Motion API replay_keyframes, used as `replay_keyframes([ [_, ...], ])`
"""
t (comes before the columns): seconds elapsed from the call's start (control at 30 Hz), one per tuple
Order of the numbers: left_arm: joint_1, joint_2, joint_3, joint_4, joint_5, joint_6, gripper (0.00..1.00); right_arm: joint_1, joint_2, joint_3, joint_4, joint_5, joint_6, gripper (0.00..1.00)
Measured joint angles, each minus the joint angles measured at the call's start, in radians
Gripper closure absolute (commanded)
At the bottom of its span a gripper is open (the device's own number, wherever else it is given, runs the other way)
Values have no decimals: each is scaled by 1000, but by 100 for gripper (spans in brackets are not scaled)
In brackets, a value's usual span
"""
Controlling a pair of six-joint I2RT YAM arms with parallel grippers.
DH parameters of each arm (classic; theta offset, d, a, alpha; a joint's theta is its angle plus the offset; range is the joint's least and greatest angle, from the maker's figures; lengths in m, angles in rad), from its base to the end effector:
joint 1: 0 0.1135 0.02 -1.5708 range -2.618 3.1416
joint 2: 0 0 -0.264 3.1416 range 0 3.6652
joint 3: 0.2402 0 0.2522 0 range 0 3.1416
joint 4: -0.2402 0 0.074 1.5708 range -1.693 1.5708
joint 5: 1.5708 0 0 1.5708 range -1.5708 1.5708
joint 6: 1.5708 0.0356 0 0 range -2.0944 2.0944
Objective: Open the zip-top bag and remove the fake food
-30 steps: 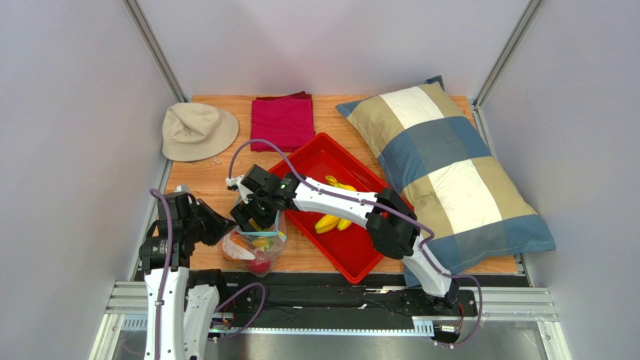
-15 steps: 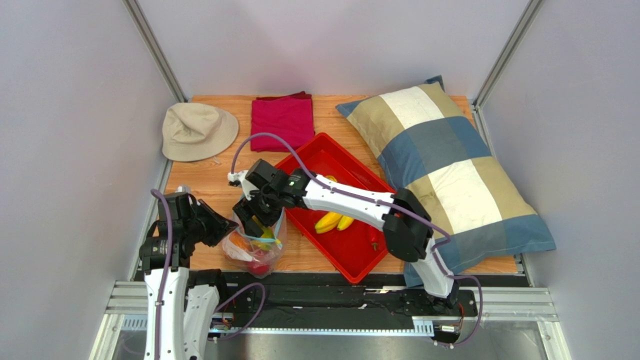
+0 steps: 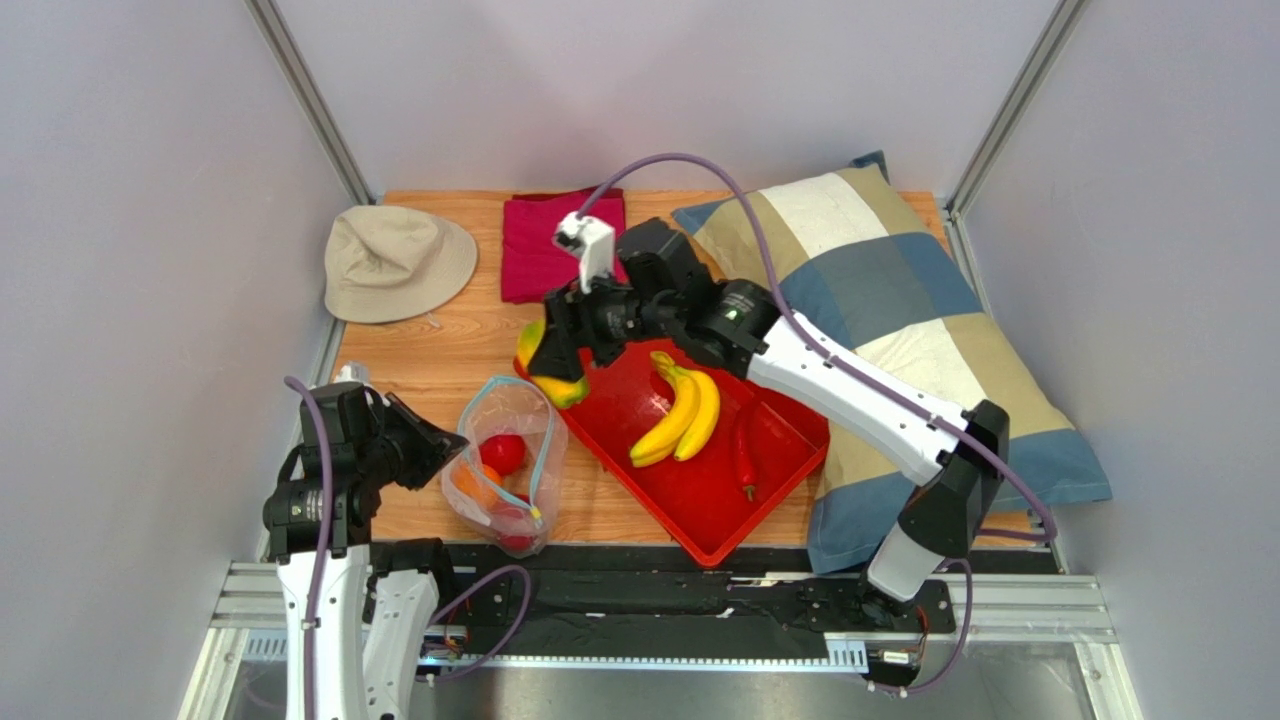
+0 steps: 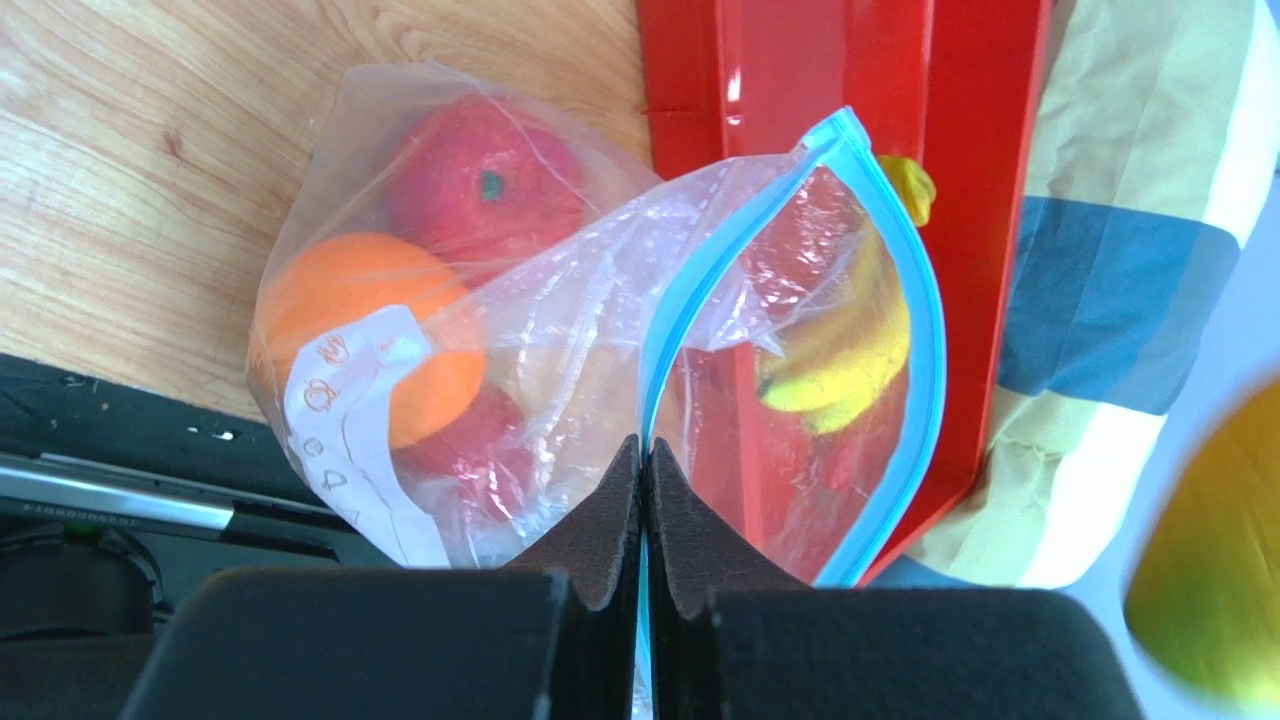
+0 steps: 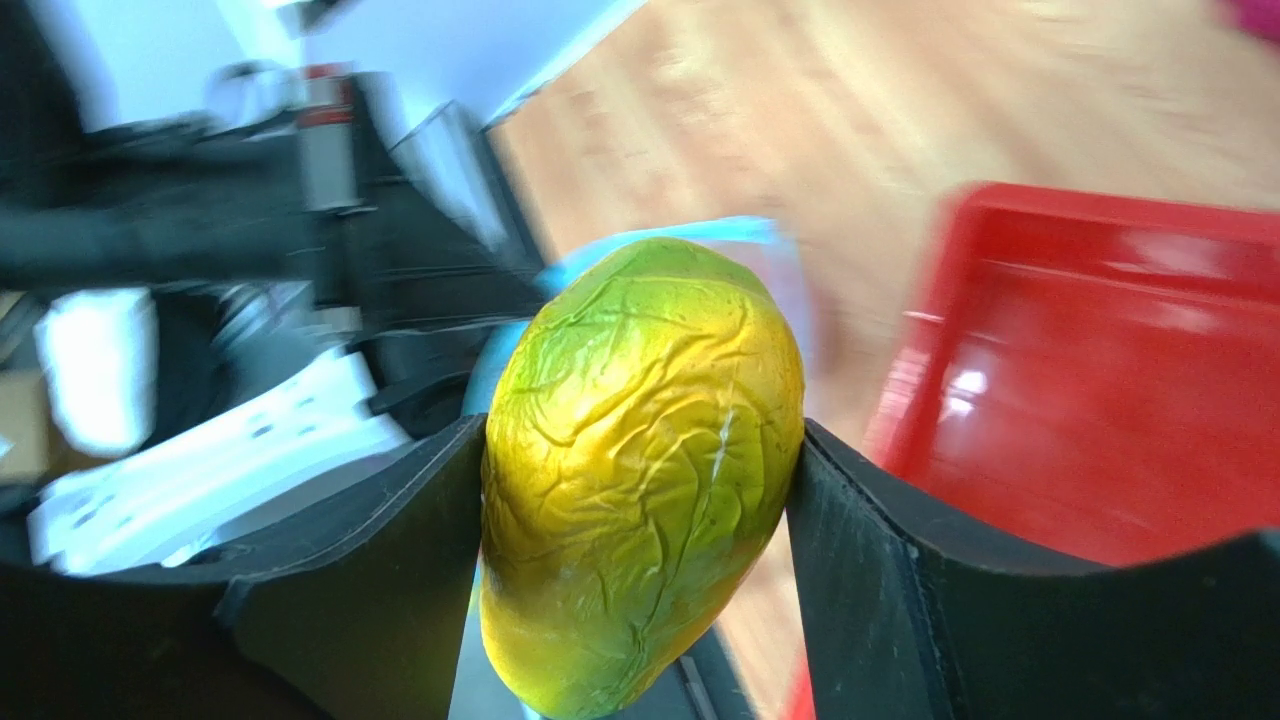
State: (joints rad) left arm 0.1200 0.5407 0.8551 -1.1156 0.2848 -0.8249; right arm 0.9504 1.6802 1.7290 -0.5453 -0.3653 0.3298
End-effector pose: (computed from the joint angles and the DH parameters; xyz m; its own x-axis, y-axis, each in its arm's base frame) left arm 0.0839 0.0000 0.3045 -0.5421 -0.7754 -0.3240 -0.4699 0.5994 -0.6480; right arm 0.2134 0.3205 0.3967 -0.5673 -0.2736 -0.7768 -0.8021 0.3975 0.4457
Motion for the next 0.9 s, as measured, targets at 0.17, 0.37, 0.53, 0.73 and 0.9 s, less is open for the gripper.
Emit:
replay_keyframes([
  [0.17, 0, 11, 112, -36, -26, 24, 100, -135, -37, -153, 3, 93, -9, 72],
  [0.37, 0, 25, 153, -14, 3, 19, 100, -228, 60, -301, -76, 183, -67, 27],
  [0.53, 0, 67, 133, 29, 61, 1, 100, -219, 141, -289, -147, 215, -91, 2],
  [0.73, 0, 95, 133, 64, 99, -4, 100, -197, 142, -122, -250, 249, -93, 0],
  [0.9, 0, 85, 113, 74, 111, -5, 100, -103, 114, 48, -262, 233, -95, 29],
])
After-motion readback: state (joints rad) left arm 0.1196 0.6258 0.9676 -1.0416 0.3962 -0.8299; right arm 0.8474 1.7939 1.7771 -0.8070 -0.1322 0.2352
